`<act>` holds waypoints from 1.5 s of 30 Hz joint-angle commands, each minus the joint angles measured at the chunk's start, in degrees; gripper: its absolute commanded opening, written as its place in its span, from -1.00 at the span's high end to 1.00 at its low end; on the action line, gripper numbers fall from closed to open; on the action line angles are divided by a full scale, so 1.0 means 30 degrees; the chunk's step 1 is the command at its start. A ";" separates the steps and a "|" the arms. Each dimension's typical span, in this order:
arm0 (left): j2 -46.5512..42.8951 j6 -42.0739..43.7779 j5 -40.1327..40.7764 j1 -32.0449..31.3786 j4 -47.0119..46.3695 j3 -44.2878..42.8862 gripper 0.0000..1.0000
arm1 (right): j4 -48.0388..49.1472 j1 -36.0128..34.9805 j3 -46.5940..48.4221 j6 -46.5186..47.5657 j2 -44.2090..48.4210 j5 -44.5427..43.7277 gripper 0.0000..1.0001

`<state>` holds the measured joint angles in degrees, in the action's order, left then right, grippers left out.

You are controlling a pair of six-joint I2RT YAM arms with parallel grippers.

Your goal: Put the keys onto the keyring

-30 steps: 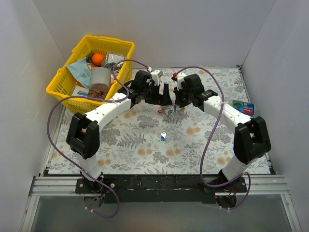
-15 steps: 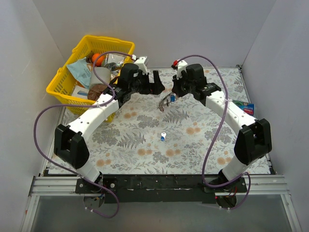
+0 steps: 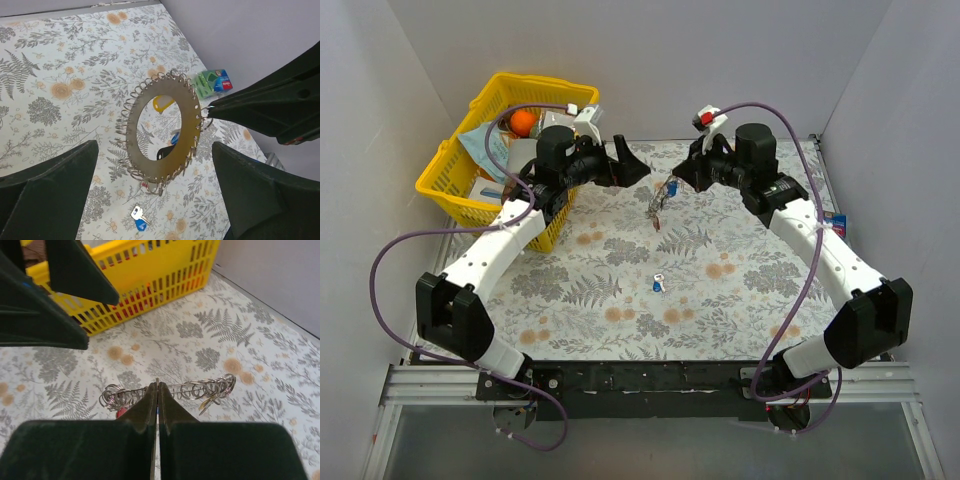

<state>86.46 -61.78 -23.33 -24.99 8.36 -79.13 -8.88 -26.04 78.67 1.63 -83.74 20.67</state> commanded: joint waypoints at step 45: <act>0.0829 -0.4925 -1.1910 0.1242 -0.7504 0.0538 0.28 | 1.3479 0.1679 -0.3784 -0.9244 0.2251 1.1041 0.97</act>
<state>88.14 -77.58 -58.96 -20.78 -15.27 -74.89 26.15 -21.32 66.65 -24.40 -78.70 52.69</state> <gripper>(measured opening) 0.364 0.029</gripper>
